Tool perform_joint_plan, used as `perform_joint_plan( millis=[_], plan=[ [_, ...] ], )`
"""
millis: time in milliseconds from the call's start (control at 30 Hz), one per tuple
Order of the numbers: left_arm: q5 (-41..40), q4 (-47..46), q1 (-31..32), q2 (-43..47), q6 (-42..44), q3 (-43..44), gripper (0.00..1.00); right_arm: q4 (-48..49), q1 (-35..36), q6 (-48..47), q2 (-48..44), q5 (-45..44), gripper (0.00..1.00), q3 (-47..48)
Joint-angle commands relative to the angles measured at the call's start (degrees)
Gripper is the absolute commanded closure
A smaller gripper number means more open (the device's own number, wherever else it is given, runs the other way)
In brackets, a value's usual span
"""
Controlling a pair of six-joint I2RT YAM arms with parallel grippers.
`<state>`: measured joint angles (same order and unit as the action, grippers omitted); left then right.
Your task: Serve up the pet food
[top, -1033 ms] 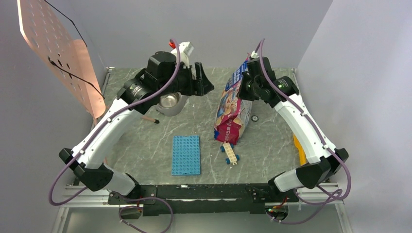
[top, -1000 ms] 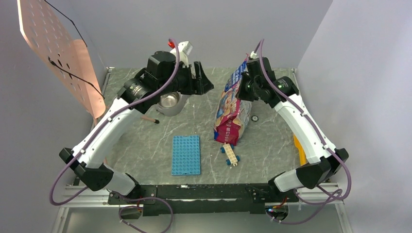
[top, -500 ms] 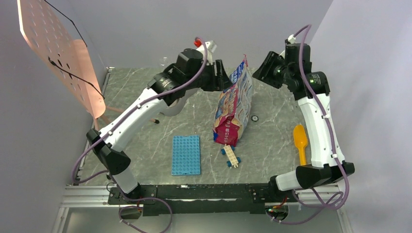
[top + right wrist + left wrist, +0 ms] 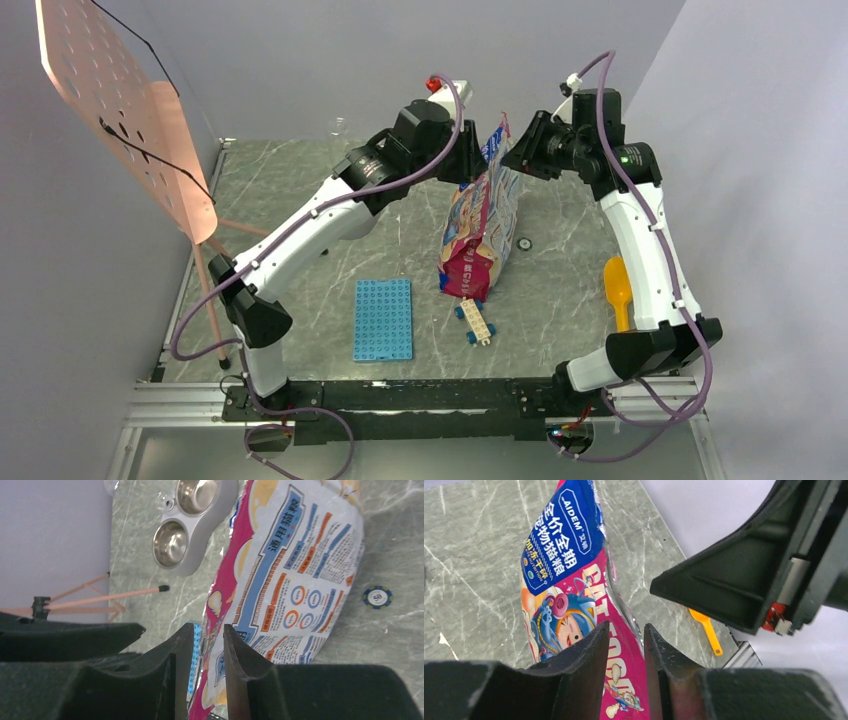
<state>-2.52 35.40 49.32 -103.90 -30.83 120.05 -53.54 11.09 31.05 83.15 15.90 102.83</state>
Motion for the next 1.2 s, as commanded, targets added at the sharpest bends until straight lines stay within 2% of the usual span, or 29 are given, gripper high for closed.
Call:
perform_joint_plan(
  millis=[0, 167, 333, 533, 667, 700, 900, 1067, 1167],
  plan=[
    [-3.4, 1.23, 0.08, -1.54, 0.49, 2.76, 0.64, 3.56, 1.83, -1.02, 0.24, 2.73, 0.67, 0.23],
    [-1.31, 0.14, -0.78, -2.71, -1.27, 2.4, 0.65, 2.79, 3.12, -1.34, 0.77, 1.06, 0.67, -0.08],
    [1.09, -1.02, -1.45, -3.78, -3.49, 1.61, 0.64, 3.36, 4.89, -1.6, 0.41, -0.52, 0.77, -2.76],
    [2.0, -1.9, -1.51, -5.33, -5.34, 2.12, 0.61, 0.3, 6.65, -1.89, 0.85, -6.55, 0.79, -3.53],
    [3.07, -2.13, -1.44, -6.28, -5.91, 2.55, 0.6, -0.59, 7.0, -2.08, 0.05, -10.15, 0.92, -4.48],
    [3.2, -2.19, -1.41, -6.39, -6.17, 2.47, 0.58, -0.14, 7.09, -1.93, -0.71, -10.12, 1.0, -5.19],
    [3.22, -2.98, -0.99, -6.8, -7.47, 1.5, 0.51, 0.97, 7.19, -1.52, -1.75, -10.34, 1.0, -7.04],
    [2.7, -1.59, -0.84, -8.01, -8.04, 2.63, 0.49, 2.46, 8.08, -2.39, -2.53, -10.19, 1.0, -7.22],
    [-0.3, -0.9, -0.66, -9.62, -7.12, 4.66, 0.41, 2.78, 8.6, -1.87, -2.18, -10.77, 1.0, -7.32]
  ],
)
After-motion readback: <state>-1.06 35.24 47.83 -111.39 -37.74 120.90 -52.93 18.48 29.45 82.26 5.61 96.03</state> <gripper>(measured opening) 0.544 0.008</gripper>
